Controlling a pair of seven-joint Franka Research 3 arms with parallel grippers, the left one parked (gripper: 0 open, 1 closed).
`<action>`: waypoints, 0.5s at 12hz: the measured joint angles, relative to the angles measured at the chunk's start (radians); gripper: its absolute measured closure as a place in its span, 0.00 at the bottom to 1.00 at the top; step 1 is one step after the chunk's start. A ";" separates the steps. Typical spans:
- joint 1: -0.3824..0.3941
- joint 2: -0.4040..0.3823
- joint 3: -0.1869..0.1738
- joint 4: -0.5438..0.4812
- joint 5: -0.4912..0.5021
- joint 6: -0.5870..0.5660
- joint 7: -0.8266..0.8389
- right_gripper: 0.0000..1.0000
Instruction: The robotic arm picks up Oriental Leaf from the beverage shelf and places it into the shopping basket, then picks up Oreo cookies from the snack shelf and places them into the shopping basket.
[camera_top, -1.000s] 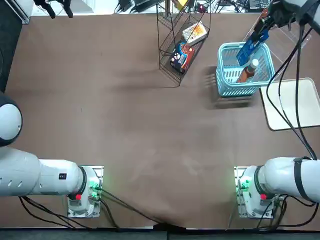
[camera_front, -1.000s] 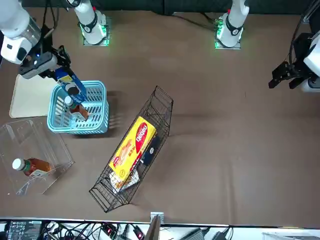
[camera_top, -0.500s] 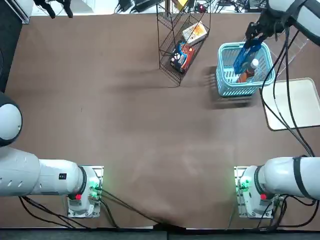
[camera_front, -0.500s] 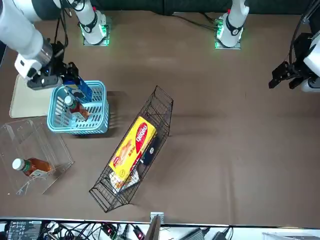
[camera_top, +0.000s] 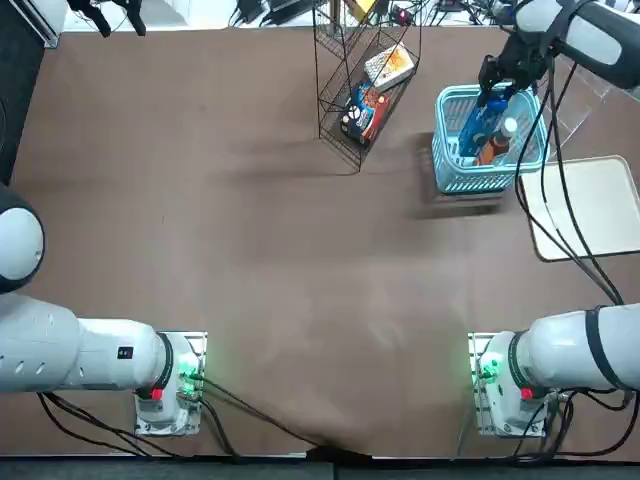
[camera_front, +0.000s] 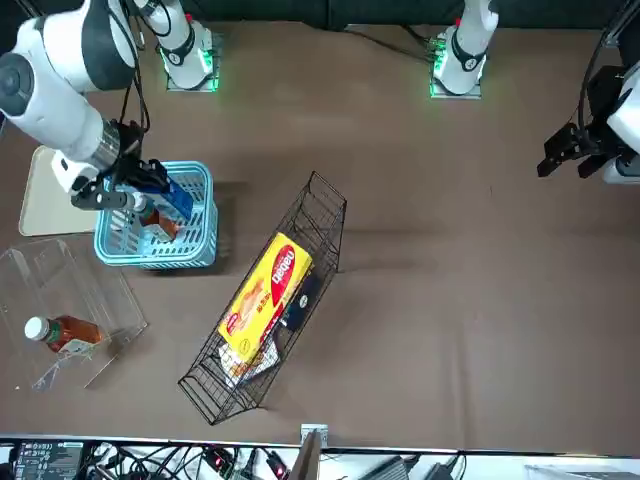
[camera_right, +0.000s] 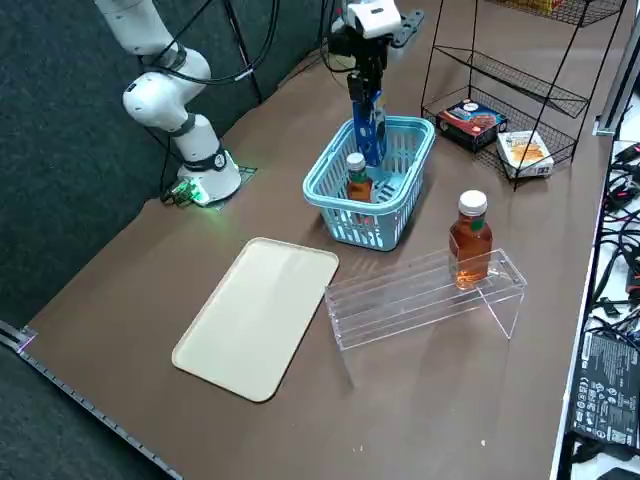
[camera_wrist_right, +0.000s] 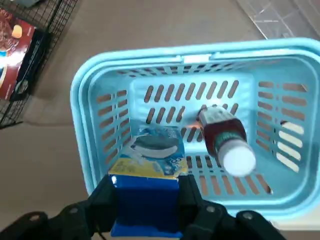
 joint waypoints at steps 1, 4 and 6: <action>0.001 0.017 0.000 0.000 0.000 0.021 0.000 0.40; 0.008 0.068 0.002 -0.005 -0.014 0.089 0.001 0.40; 0.019 0.096 0.002 -0.017 -0.034 0.127 0.004 0.40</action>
